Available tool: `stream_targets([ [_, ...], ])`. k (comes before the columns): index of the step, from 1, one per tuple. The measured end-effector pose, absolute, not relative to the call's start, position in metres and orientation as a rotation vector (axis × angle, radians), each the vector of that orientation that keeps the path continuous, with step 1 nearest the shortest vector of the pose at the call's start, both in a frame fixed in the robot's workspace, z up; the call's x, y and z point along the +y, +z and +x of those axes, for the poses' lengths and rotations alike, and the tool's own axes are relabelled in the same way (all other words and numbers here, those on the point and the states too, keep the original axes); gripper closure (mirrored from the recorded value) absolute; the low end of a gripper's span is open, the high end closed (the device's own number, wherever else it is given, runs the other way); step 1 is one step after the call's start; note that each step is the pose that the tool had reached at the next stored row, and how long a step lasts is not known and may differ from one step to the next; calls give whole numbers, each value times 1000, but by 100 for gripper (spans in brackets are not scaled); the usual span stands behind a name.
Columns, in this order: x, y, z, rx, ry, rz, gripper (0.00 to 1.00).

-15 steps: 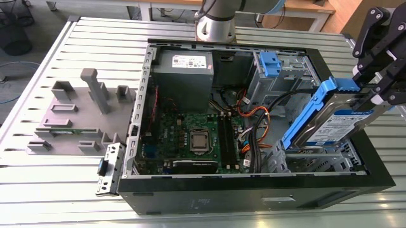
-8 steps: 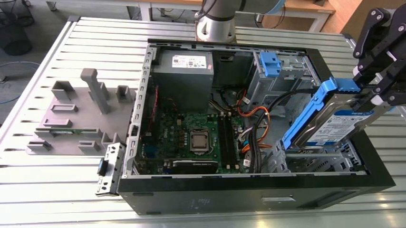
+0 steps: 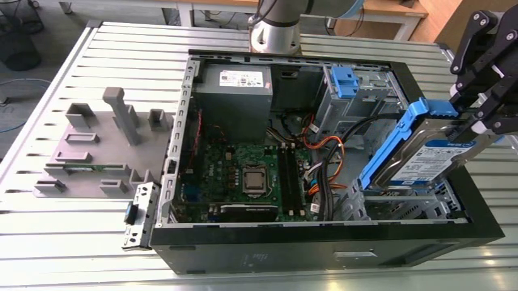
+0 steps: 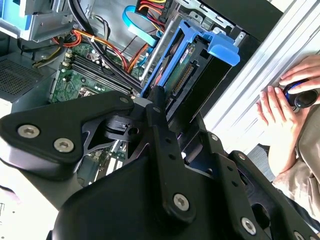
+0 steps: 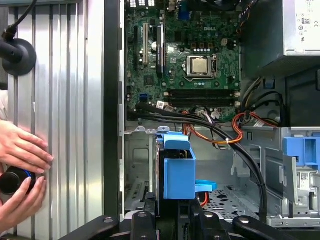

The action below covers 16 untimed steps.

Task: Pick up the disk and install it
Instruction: 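Pick up the disk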

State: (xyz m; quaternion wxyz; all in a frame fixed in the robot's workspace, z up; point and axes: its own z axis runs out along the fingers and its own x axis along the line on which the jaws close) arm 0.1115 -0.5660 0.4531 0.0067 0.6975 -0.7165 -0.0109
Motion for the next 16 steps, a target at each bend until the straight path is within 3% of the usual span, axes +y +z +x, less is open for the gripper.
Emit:
stream_targets([
  [16,-566,447,113,-2242,-34,2182,65],
])
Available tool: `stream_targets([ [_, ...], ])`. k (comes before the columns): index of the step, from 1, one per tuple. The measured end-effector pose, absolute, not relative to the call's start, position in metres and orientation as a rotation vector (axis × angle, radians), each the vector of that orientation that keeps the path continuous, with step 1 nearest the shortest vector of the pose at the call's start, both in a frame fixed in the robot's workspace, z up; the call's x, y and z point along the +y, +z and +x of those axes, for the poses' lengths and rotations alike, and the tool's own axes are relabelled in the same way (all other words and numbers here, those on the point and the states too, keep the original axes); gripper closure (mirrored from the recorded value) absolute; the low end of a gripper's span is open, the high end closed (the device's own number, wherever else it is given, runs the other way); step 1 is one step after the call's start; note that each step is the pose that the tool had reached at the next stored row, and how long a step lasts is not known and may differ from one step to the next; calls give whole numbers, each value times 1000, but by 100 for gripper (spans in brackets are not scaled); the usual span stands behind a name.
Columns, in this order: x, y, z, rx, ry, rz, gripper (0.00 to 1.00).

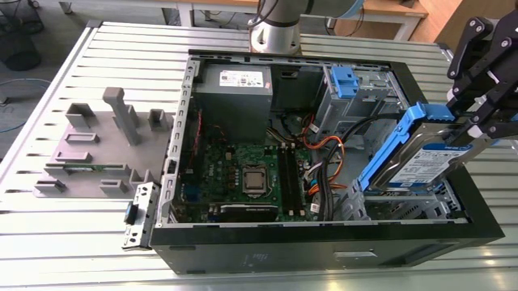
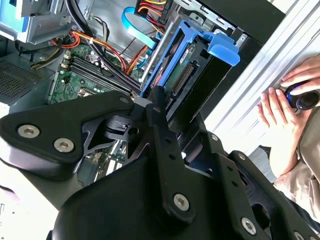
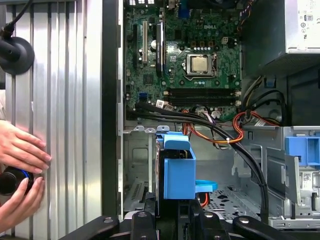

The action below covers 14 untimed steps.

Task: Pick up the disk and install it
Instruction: 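Pick up the disk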

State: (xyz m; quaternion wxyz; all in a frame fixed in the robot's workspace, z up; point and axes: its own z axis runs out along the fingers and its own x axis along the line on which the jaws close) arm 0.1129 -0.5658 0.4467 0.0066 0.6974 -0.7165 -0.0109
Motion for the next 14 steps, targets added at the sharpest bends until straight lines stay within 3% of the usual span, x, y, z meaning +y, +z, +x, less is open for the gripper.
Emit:
stream_targets([
  [14,-566,435,113,-2242,-34,2182,65],
])
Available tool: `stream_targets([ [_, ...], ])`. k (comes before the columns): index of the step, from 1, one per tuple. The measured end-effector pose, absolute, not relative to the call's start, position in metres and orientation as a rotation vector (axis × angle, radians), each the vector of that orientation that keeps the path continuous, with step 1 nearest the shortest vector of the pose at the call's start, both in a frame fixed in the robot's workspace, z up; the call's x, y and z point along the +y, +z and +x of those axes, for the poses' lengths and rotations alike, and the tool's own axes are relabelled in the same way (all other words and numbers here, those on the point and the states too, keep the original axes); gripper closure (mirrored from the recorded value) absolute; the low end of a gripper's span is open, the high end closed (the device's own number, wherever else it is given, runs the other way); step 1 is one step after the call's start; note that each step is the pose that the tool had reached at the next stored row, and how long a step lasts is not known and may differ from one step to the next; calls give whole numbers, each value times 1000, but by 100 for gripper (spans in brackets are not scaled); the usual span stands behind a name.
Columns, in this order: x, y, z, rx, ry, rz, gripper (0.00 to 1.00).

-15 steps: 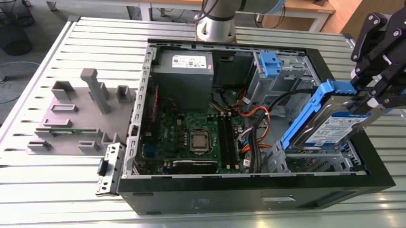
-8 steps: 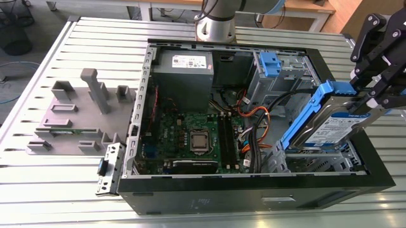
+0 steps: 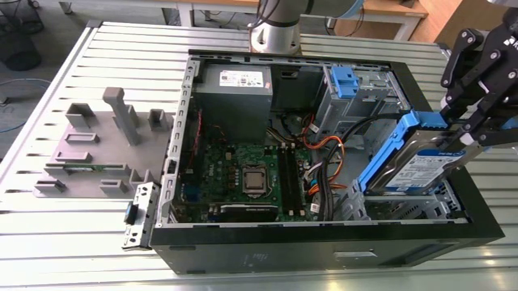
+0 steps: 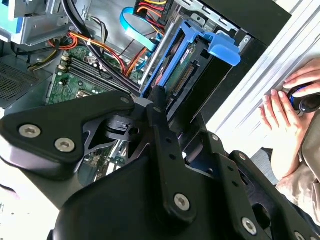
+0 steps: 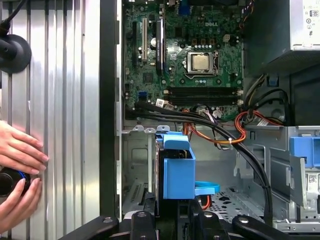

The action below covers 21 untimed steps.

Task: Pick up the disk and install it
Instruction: 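Pick up the disk, then insert the disk into the insertion slot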

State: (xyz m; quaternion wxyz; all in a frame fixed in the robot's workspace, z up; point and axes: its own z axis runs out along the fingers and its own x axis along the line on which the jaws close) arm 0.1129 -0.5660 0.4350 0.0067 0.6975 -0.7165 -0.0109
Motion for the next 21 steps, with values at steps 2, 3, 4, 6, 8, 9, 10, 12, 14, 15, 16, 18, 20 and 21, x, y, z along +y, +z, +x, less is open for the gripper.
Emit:
stream_targets([
  [2,-566,431,113,-2241,-34,2182,65],
  [3,-566,430,113,-2242,-34,2182,65],
  [4,-566,428,113,-2242,-34,2182,65],
  [6,-566,424,113,-2242,-34,2182,65],
  [8,-567,420,113,-2241,-34,2182,65],
  [9,-567,419,113,-2241,-34,2182,65],
  [10,-567,417,113,-2242,-34,2182,65],
  [12,-567,416,113,-2241,-34,2182,65],
  [14,-567,416,113,-2241,-34,2182,65],
  [15,-567,416,113,-2241,-34,2182,65],
  [16,-567,416,113,-2241,-34,2182,65],
  [18,-567,413,113,-2242,-34,2182,65],
  [20,-567,410,113,-2241,-34,2182,65],
  [21,-567,408,113,-2242,-34,2182,65],
])
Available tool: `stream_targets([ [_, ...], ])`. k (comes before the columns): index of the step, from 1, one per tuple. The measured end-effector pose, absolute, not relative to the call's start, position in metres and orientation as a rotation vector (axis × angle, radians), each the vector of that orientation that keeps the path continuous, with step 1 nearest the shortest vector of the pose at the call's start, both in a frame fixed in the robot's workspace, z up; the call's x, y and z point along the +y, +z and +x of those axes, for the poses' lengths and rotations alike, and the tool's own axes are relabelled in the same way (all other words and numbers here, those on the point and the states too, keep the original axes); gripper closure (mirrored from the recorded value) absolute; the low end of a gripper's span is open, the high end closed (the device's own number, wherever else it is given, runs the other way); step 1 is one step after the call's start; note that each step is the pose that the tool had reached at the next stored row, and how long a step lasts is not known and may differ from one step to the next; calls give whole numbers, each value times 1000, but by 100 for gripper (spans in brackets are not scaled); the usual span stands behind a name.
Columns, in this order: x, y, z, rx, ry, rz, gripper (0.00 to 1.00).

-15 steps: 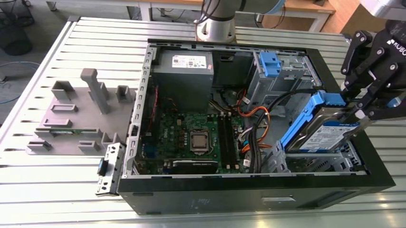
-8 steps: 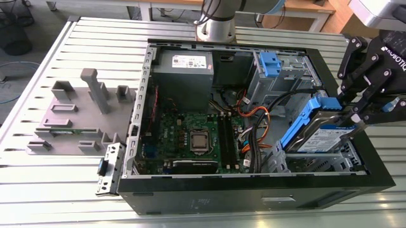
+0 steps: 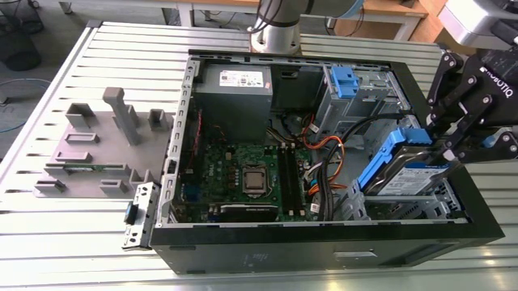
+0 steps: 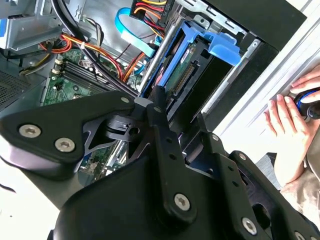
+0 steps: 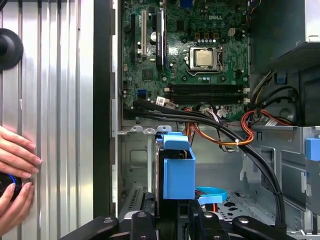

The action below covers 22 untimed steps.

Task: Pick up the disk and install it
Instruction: 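Insert the disk into the insertion slot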

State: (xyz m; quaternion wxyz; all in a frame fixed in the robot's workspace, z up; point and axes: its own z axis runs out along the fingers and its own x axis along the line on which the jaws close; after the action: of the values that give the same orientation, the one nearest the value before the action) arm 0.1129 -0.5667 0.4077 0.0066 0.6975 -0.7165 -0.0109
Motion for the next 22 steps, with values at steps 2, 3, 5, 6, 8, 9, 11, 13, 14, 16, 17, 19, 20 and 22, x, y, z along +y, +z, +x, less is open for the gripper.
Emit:
stream_targets([
  [2,-567,404,113,-2241,-34,2182,65],
  [3,-567,402,113,-2241,-34,2182,65],
  [5,-567,397,113,-2242,-34,2182,65],
  [6,-567,395,113,-2241,-34,2182,65],
  [8,-567,391,113,-2242,-34,2182,65],
  [9,-567,389,113,-2242,-34,2182,65],
  [11,-567,386,113,-2242,-34,2182,65],
  [13,-567,382,113,-2242,-34,2182,65],
  [14,-567,380,113,-2242,-34,2182,65],
  [16,-567,377,113,-2242,-34,2182,65],
  [17,-568,375,113,-2242,-34,2182,65],
  [19,-568,371,113,-2242,-34,2182,65],
  [20,-568,370,113,-2241,-34,2182,65],
  [22,-568,366,113,-2241,-34,2182,65],
])
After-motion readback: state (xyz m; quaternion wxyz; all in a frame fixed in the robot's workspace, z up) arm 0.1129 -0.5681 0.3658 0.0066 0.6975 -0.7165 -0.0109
